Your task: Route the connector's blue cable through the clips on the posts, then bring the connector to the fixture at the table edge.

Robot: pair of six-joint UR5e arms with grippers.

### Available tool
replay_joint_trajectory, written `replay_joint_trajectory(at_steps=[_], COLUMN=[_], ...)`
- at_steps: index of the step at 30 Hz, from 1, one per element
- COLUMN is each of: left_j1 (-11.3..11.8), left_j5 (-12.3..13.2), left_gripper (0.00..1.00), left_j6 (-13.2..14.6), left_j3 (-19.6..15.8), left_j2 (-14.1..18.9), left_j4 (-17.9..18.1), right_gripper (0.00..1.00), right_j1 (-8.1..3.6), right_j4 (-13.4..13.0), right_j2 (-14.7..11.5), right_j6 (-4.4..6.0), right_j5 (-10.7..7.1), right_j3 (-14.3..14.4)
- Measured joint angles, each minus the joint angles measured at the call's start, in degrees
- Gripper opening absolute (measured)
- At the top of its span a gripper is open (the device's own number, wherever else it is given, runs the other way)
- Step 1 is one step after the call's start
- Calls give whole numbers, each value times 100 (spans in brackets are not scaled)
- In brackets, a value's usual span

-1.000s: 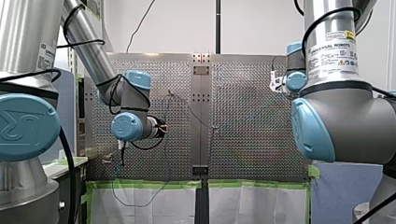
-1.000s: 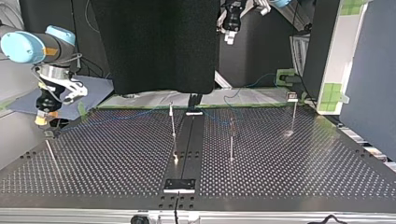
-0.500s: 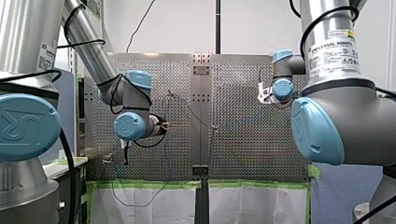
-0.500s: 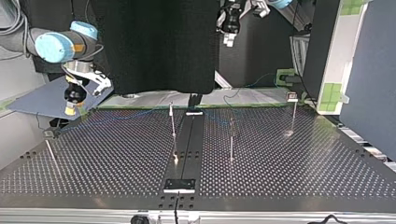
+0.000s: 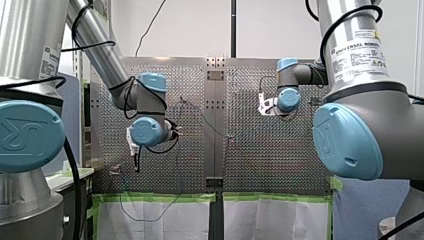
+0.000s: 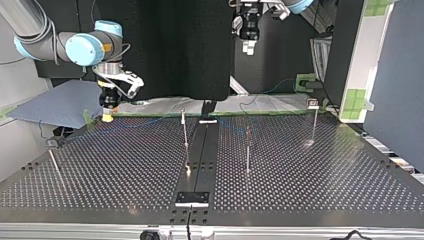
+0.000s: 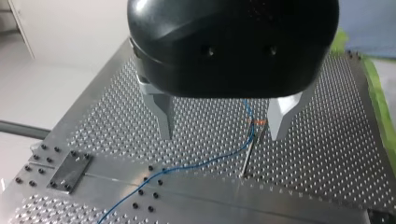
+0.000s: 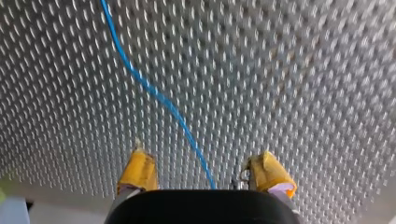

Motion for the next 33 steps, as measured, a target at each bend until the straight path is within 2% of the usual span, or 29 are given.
replay_joint_trajectory(at_steps=[4,6,9,14,18,23,27,33], left_j1=[6,10,18,45,72,115,131,189], left_j5=[-179,-273,-401,-604,-642,-637,-623,-477], left_gripper=[100,100,100,100,100,100,100,100], left_j6=[-5,-3,4,7,9,-6,-12,-48], left_j3=[2,3,3,9,14,19,26,48], left_j2=[1,1,2,1,2,-3,-3,-5], left_j4=[-32,-42,-44,-41,-46,-100,-117,-150], right_gripper=[100,100,100,100,100,100,100,100], right_j1=[195,276,409,637,803,1029,1220,1522], right_j4=[-7,-25,-89,-236,-291,-331,-436,-552], right_j2=[4,9,27,116,259,482,623,668], right_j6=[156,191,200,171,109,-10,-37,-47], right_j5=[-195,-245,-213,-22,48,26,-77,-179], right_j3=[19,43,119,266,314,324,325,326])
